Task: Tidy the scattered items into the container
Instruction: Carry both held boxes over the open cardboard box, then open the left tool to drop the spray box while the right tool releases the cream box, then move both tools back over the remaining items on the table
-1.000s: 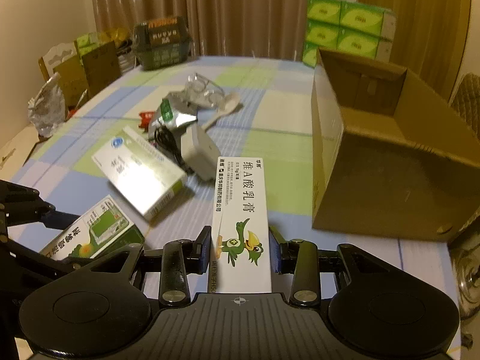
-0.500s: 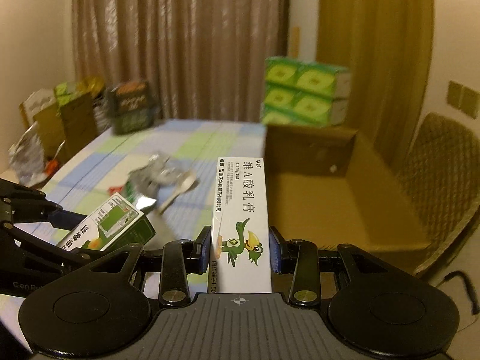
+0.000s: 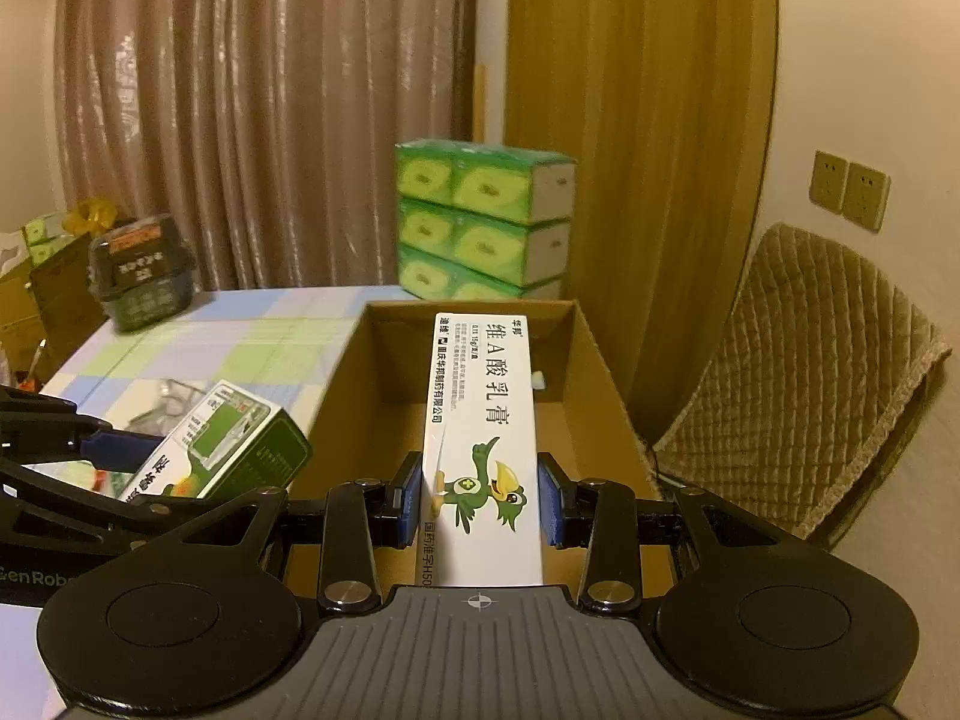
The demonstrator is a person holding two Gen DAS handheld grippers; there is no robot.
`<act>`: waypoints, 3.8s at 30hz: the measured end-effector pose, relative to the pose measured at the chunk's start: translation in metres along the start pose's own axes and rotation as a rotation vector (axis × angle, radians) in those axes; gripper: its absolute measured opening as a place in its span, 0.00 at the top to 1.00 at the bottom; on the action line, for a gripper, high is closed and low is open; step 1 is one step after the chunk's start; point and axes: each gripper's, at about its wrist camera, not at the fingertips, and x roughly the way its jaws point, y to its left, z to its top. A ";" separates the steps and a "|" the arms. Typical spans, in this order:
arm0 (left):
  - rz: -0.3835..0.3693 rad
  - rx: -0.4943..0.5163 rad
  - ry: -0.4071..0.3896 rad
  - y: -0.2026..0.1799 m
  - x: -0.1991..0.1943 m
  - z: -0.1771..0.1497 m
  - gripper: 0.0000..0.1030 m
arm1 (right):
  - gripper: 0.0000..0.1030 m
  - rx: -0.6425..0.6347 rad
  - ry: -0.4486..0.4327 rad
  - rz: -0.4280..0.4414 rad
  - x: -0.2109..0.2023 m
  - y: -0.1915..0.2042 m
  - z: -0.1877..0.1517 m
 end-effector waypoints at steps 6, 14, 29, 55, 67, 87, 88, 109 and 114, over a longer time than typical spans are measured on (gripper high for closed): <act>-0.030 -0.027 0.006 -0.007 0.034 0.021 0.51 | 0.66 0.015 0.029 -0.001 0.019 -0.019 0.000; -0.045 -0.055 0.033 -0.008 0.069 0.027 0.51 | 0.66 0.033 0.060 -0.004 0.044 -0.030 -0.004; -0.071 -0.084 0.046 -0.006 0.096 0.033 0.51 | 0.66 0.052 0.085 -0.021 0.060 -0.041 -0.007; -0.009 -0.095 -0.003 0.008 0.071 0.028 0.50 | 0.54 0.019 0.038 -0.013 0.059 -0.031 -0.006; 0.013 -0.126 -0.011 0.022 0.056 0.013 0.41 | 0.37 0.062 0.008 -0.025 0.035 -0.033 -0.014; 0.088 -0.172 -0.004 0.034 -0.024 -0.054 0.25 | 0.27 0.057 0.000 0.049 -0.053 0.032 -0.054; 0.097 -0.174 -0.005 0.036 -0.030 -0.059 0.22 | 0.26 0.051 0.002 0.057 -0.056 0.038 -0.058; 0.322 -0.215 0.086 0.099 -0.114 -0.183 0.02 | 0.04 -0.126 0.157 0.263 -0.046 0.133 -0.112; 0.315 -0.161 0.094 0.104 -0.109 -0.186 0.01 | 0.04 -0.162 0.174 0.279 -0.037 0.143 -0.115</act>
